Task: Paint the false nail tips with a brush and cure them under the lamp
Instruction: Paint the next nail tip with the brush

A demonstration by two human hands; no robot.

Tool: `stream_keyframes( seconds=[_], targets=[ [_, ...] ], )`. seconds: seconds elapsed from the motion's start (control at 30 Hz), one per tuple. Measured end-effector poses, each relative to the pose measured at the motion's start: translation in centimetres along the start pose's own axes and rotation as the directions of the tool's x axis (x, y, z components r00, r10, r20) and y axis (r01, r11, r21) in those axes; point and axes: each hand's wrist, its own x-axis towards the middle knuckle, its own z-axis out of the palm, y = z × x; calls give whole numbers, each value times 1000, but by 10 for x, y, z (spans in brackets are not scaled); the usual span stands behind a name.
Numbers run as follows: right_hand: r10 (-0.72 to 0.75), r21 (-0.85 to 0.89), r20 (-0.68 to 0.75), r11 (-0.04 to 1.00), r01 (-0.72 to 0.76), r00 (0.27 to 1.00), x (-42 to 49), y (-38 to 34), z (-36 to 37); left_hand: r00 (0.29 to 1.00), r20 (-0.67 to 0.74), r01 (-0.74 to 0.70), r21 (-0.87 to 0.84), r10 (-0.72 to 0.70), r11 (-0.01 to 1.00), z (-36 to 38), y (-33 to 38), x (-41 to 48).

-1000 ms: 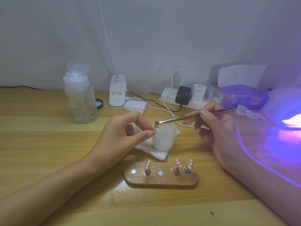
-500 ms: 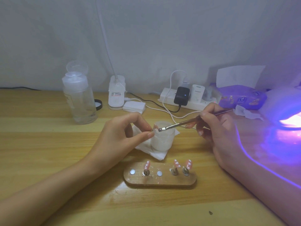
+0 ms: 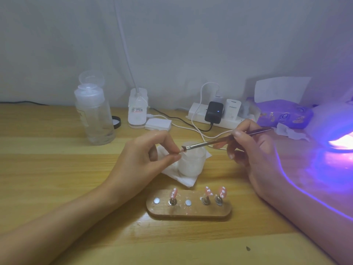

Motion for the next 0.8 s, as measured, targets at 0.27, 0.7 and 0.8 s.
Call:
stream_keyframes(
  seconds=[0.27, 0.7, 0.8],
  targets=[
    [-5, 50, 1, 999, 5, 1000, 1, -1, 0, 1000, -12, 5, 15, -5, 1000, 0, 1, 0],
    [11, -30, -10, 999, -11, 1000, -1, 0, 0, 1000, -16, 5, 8, -4, 1000, 1, 1, 0],
    [1, -9, -45, 1000, -2, 999, 0, 0, -2, 1000, -14, 5, 7, -5, 1000, 1, 1, 0]
  ],
)
